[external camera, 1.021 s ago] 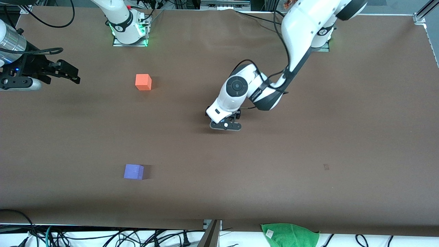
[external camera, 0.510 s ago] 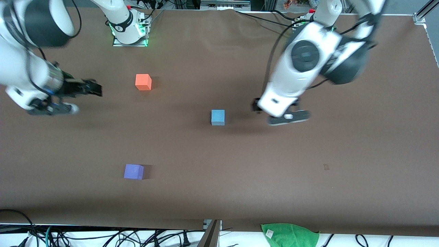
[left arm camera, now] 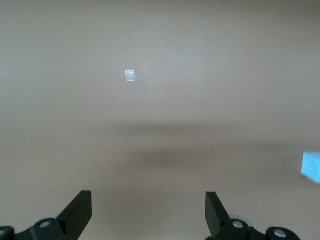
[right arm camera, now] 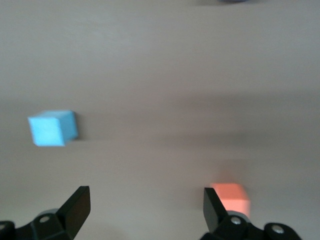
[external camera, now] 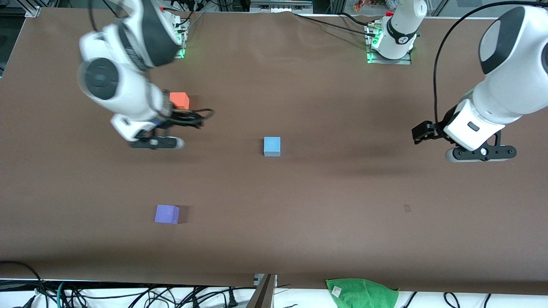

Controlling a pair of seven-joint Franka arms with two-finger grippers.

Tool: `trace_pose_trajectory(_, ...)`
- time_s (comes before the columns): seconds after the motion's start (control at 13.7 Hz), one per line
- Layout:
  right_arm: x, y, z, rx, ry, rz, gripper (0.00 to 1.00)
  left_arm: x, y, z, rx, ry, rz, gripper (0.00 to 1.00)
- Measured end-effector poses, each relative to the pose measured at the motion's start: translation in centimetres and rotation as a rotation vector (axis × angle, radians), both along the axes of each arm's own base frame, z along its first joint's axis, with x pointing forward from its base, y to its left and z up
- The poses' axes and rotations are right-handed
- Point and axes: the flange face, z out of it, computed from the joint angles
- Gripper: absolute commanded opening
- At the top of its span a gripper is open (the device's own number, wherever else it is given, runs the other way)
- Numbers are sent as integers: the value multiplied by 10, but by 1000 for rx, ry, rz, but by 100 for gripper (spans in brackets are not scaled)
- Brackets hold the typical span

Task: Place blue block between orange and purple blocks
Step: 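Move the right gripper to the blue cube and grasp it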

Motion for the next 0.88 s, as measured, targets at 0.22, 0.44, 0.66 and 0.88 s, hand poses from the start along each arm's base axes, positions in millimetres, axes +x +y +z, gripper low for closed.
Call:
trace_pose_trajectory(0.22, -15, 88, -67, 14, -50, -84, 100, -10, 20, 6, -13, 8, -31, 100)
trace_pose_trajectory(0.44, -35, 147, -121, 43, -102, -113, 100, -47, 34, 17, -19, -54, -33, 100)
trace_pose_trajectory(0.66, -53, 183, -159, 68, -137, -101, 100, -84, 48, 18, -12, -50, -50, 100)
trace_pose_trajectory(0.88, -64, 202, -182, 56, -153, -57, 100, -81, 56, 22, -14, -43, -50, 100)
